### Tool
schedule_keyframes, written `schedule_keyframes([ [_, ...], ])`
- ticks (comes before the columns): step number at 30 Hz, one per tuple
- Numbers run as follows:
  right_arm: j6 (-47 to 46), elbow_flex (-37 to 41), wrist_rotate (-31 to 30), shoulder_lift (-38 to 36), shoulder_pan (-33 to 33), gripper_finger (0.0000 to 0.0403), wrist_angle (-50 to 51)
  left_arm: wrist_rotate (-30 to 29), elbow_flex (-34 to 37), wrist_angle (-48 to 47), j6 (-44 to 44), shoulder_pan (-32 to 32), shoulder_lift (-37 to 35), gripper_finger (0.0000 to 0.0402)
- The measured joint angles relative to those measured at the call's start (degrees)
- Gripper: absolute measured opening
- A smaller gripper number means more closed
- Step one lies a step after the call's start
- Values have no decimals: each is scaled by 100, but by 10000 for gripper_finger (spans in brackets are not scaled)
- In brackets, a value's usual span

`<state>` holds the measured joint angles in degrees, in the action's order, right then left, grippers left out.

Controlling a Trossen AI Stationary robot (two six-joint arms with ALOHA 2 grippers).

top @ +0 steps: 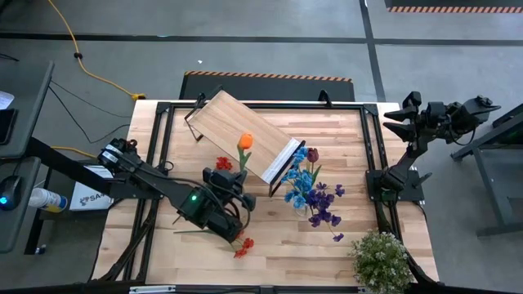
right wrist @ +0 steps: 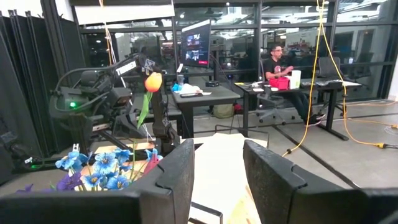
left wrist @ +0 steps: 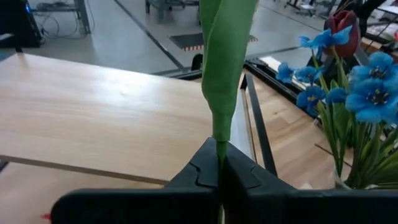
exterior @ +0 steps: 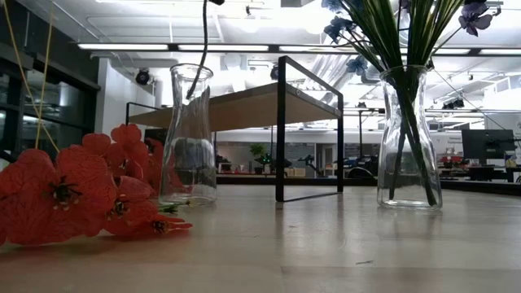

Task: Pick and place flowers into a vace then onto a shelf
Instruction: Put the orange flower into the left transparent vase

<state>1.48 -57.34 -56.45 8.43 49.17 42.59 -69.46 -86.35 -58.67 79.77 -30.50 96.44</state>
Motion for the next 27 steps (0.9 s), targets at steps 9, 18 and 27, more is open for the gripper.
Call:
schedule_keyframes([
  [9, 0, -2, 1, 0, 0, 129, 0, 190, 0, 30, 2, -4, 0, 34],
  [18, 44, 0, -1, 0, 0, 130, 0, 309, 0, 39, 4, -4, 0, 76],
  [27, 100, -1, -60, 0, -1, 130, 0, 549, 0, 35, 4, -3, 0, 95],
])
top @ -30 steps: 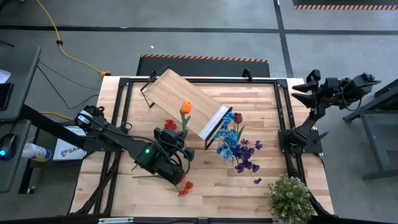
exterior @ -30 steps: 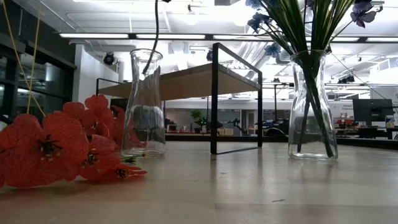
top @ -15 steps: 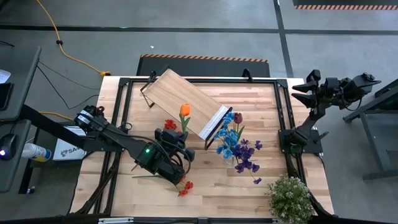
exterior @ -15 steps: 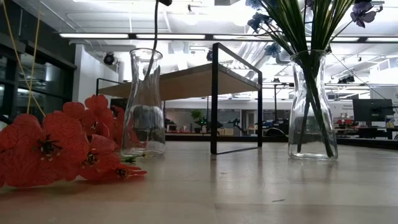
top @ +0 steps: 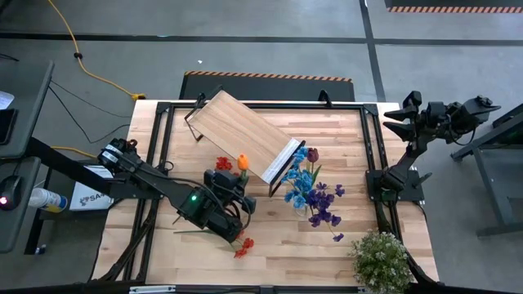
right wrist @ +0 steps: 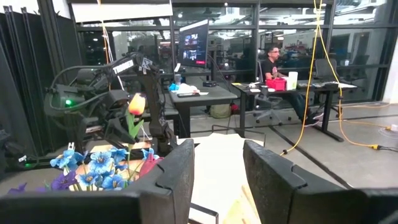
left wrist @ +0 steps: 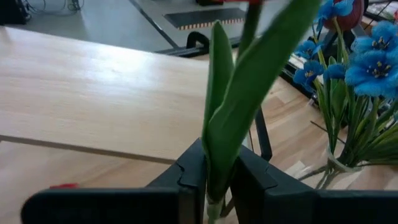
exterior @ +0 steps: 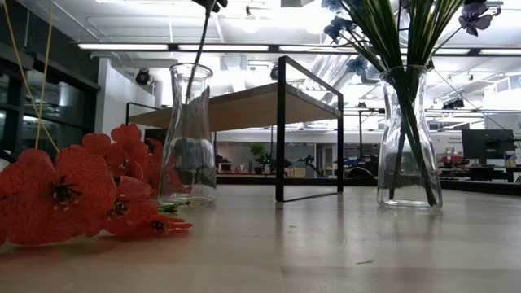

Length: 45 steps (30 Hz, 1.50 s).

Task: Pick and place flowers into a vace then onto a shelf
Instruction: Put the orange flower into the left transparent vase, then put the top red flowers into the left transparent vase

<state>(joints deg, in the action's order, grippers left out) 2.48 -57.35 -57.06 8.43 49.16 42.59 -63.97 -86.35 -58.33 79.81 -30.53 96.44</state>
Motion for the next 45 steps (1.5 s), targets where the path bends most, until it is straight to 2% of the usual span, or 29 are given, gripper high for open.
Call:
schedule_keyframes([
  [8, 7, 1, 0, 0, 1, 130, 0, 395, -2, -4, 2, 1, 0, 90],
  [16, 7, 1, 0, 0, -1, 130, 0, 889, -2, -9, 0, -1, 0, 105],
  [26, -8, 0, 17, 0, 0, 130, 0, 1287, -2, -42, -203, 1, 0, 169],
  [35, -10, 1, 20, 0, 1, 130, -2, 1992, -4, -52, -772, -1, 0, 231],
  [45, -13, -1, 22, 0, -1, 129, 0, 2495, -4, -53, -910, -26, -24, 263],
])
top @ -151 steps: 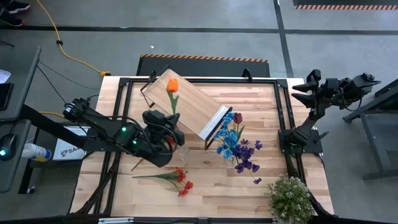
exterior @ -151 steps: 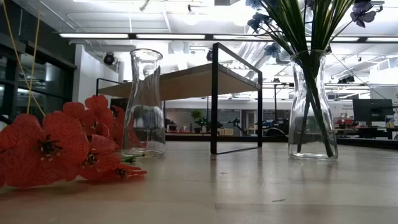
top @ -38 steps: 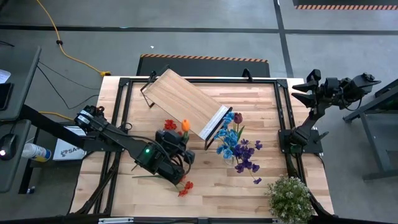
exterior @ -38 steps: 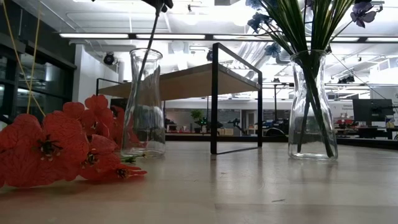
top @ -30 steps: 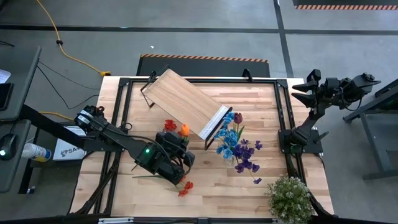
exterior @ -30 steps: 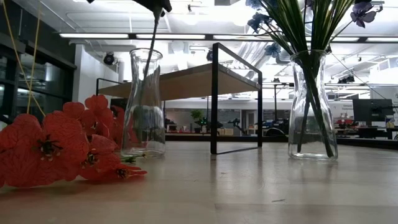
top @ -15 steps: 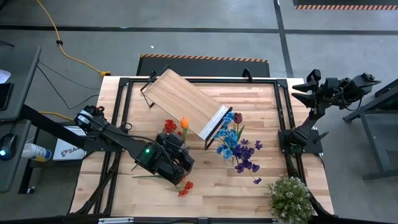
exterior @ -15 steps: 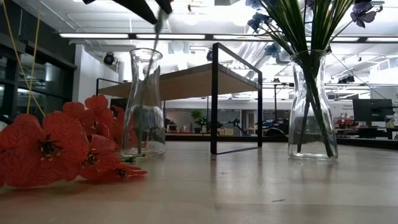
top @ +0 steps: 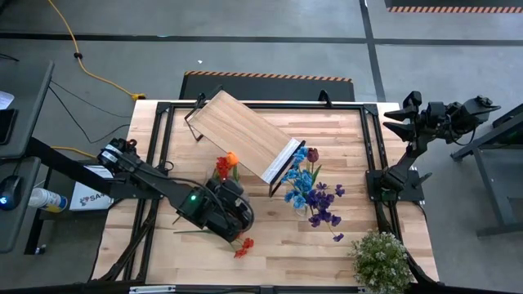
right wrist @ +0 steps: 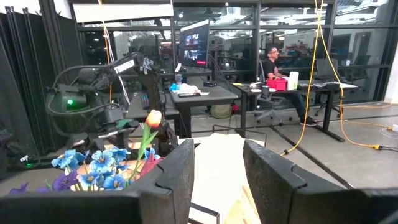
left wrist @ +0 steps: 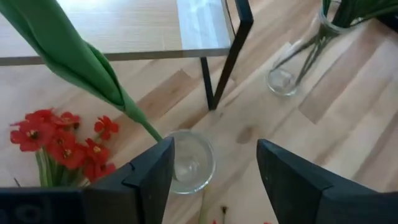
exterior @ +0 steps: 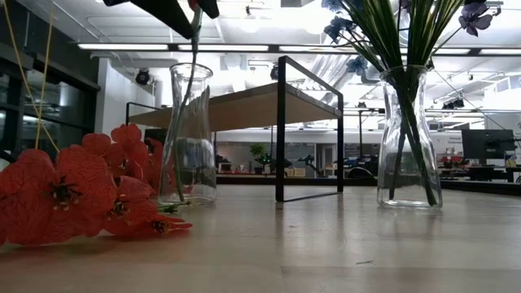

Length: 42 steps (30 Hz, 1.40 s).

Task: Pick and place flowers into a vace then onto a shelf
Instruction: Put the top red flowers into the left transparent vase

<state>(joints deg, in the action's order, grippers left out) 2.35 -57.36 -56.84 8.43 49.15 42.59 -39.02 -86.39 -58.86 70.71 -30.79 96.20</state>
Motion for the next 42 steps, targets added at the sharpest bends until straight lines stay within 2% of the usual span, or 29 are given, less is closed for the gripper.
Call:
schedule_keyframes([
  [7, 0, 1, 0, 0, 1, 129, -2, 72, -8, 5, 81, -232, -111, 266],
  [16, 2, 0, 0, 2, 0, 129, -2, 79, -7, -297, 843, -793, -444, 266],
  [27, 2, 0, 23, 2, 2, 130, -2, 716, 3, -1511, 2531, -1361, -533, 266],
  [36, 0, 0, 443, 2, 0, 130, -2, 733, 2, -1587, 1984, -1348, -531, 266],
  [42, -85, 0, 485, 2, 2, 130, 0, 668, 2, -2059, 2367, -1348, -531, 266],
])
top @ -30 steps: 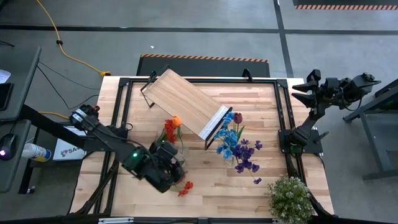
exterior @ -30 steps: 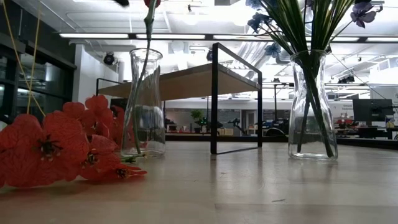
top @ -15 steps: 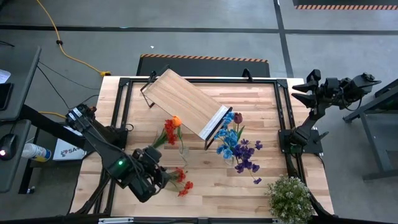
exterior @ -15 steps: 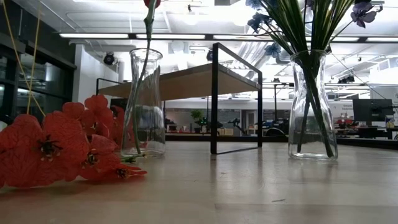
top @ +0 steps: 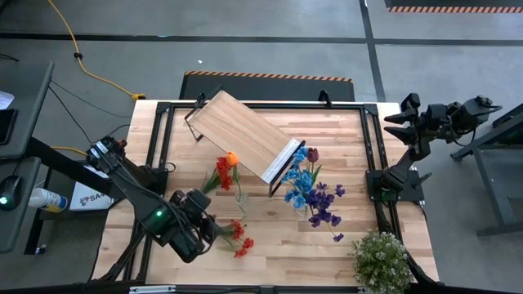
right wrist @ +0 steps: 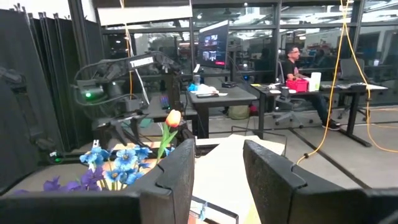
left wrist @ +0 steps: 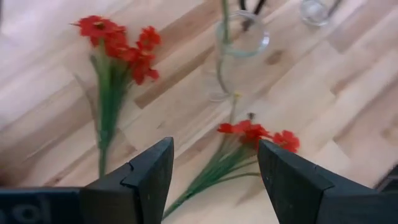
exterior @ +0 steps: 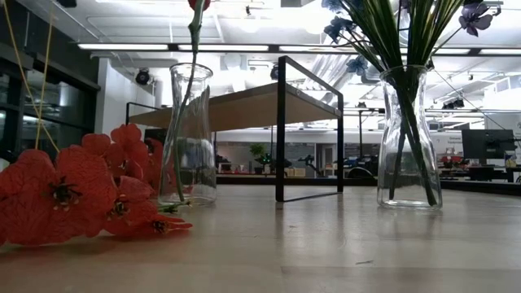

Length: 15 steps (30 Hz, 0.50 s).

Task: Pick and place flowers into a vace then onto a shelf
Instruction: Put the top red flowers into the left transparent vase

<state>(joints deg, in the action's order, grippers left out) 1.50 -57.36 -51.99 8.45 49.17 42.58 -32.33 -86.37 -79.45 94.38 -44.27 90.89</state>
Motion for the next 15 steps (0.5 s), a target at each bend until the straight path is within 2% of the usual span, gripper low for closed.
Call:
schedule_keyframes([
  [5, -2, 0, 4, 0, 0, 129, -2, 67, 48, -369, 62, 2, 0, 266],
  [10, -79, 0, 6, 0, 0, 130, -2, 245, 503, -548, 304, 91, 2, 274],
  [15, -151, 0, 6, 0, -1, 129, -2, 909, 1172, -586, 1030, 232, 6, 291],
])
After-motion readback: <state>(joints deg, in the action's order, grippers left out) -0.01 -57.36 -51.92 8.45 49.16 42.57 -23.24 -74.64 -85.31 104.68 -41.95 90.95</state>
